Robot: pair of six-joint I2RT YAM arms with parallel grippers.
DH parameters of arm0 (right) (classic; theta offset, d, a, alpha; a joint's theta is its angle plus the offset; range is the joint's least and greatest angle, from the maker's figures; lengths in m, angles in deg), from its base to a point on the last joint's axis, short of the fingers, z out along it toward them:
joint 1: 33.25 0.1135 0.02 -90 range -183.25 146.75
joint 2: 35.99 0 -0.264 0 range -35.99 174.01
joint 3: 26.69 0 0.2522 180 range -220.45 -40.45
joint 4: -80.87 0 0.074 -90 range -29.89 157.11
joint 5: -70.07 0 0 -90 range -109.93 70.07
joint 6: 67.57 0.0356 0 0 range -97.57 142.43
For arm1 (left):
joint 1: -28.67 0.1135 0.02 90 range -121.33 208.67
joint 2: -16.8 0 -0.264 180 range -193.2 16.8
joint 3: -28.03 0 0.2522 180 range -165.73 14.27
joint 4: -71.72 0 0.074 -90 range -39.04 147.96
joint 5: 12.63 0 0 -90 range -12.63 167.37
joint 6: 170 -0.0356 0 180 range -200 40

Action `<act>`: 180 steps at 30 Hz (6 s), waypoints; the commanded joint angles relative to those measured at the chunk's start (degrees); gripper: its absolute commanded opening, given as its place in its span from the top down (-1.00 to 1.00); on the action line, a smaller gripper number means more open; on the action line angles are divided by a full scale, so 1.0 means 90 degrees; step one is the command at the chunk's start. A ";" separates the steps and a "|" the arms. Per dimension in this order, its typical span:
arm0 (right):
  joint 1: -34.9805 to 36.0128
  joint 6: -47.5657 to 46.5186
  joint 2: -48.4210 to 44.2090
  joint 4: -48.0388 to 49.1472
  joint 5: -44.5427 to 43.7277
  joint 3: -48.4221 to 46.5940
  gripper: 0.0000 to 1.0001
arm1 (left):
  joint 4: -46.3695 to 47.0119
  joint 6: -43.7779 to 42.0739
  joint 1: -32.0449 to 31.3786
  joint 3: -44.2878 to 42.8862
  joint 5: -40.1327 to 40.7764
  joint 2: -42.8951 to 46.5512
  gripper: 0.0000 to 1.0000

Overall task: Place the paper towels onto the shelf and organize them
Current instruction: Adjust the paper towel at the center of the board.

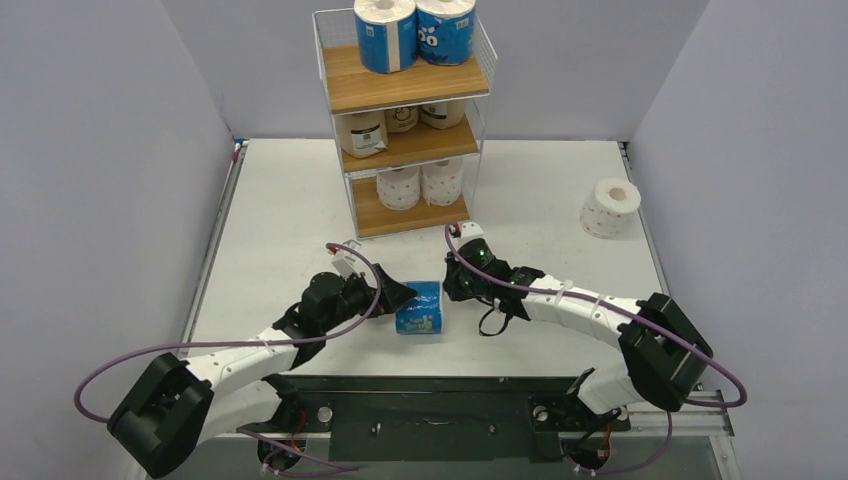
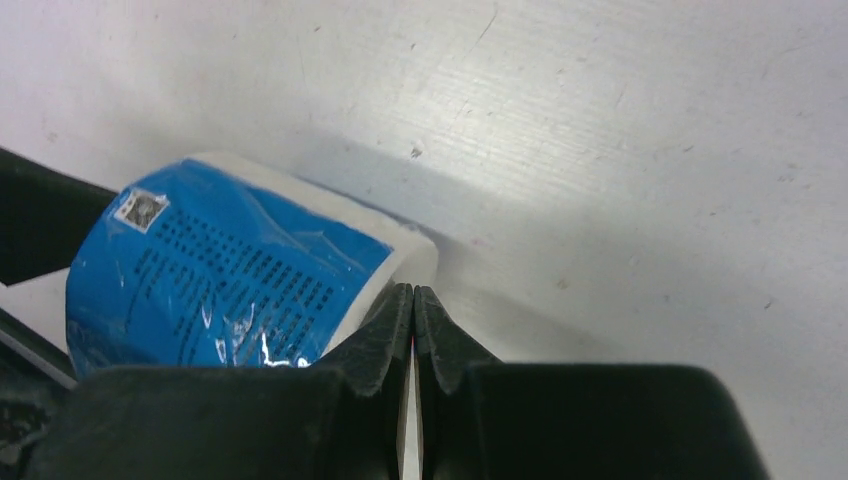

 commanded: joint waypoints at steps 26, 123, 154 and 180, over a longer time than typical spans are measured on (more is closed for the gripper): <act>-0.0659 0.0167 -0.0135 -0.0089 0.0367 -0.0086 1.00 | 0.2334 0.0538 0.0301 0.0848 -0.1002 -0.0345 -0.84; 0.0037 0.0643 -0.2684 -0.1915 -0.3905 0.0063 -0.31 | -0.6627 -0.2949 -0.1857 -0.5427 0.3126 -0.1666 0.55; -0.0416 0.0454 -0.3480 -0.1536 -0.3340 0.0784 -0.25 | -0.7059 -0.3082 -0.2471 -0.6743 0.3155 -0.3861 0.04; -0.0427 0.0481 -0.3602 -0.1606 -0.3166 0.0737 -0.24 | -0.7049 -0.3180 -0.2482 -0.6639 0.3255 -0.3625 -0.41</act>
